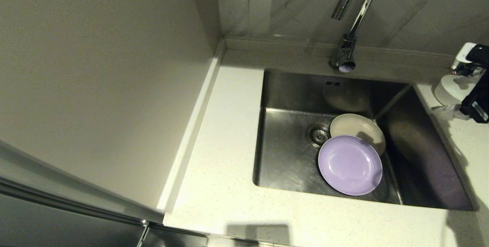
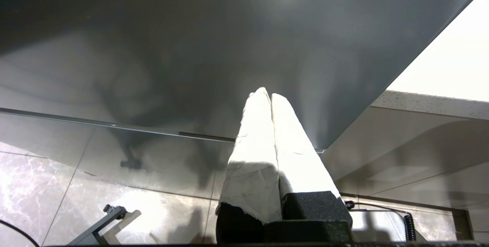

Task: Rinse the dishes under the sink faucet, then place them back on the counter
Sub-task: Put a plate back to the table from the sink

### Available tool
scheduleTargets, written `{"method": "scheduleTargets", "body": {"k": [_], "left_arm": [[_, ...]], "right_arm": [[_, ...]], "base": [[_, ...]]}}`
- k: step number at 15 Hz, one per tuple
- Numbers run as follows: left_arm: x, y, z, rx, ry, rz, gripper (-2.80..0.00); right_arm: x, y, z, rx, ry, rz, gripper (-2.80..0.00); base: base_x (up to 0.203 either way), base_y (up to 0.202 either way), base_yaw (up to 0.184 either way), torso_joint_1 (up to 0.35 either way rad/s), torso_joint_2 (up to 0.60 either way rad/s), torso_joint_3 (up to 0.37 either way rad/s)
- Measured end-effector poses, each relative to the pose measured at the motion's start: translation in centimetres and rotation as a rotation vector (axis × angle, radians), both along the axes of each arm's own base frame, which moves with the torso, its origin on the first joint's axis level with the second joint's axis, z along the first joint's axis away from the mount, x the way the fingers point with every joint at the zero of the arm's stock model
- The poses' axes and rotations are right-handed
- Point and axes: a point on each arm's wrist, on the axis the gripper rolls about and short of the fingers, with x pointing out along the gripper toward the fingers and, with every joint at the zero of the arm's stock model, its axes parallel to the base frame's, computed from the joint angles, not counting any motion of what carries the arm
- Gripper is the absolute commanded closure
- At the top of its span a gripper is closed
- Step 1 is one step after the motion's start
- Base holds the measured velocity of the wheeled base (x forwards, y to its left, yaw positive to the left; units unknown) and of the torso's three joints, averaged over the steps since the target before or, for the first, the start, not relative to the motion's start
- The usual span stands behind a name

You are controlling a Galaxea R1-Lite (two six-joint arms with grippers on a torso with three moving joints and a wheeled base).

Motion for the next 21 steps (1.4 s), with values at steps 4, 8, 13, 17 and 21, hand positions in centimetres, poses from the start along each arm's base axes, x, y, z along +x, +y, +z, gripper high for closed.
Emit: {"method": "scheduleTargets", "body": {"k": [4, 8, 13, 17, 21], "left_arm": [[0.0, 0.0, 0.0, 0.0, 0.0, 0.0, 0.0], [0.0, 0.0, 0.0, 0.0, 0.0, 0.0, 0.0], [0.0, 0.0, 0.0, 0.0, 0.0, 0.0, 0.0], [0.0, 0.0, 0.0, 0.0, 0.0, 0.0, 0.0], [0.0, 0.0, 0.0, 0.0, 0.0, 0.0, 0.0]], "right_arm": [[-5.3, 4.0, -1.8, 0.094, 0.232, -0.07, -2.8], [-9.5, 5.5, -2.5, 0.171, 0.391, -0.104, -2.8], [-10.5, 6.5, -2.1, 0.251, 0.511, -0.145, -2.8], [-6.4, 6.4, -2.3, 0.254, 0.465, -0.14, -2.8], [-2.6, 6.4, -3.9, 0.251, 0.46, -0.128, -2.8]], "base": [[0.0, 0.0, 0.0, 0.0, 0.0, 0.0], [0.0, 0.0, 0.0, 0.0, 0.0, 0.0], [0.0, 0.0, 0.0, 0.0, 0.0, 0.0], [0.0, 0.0, 0.0, 0.0, 0.0, 0.0], [0.0, 0.0, 0.0, 0.0, 0.0, 0.0]]}}
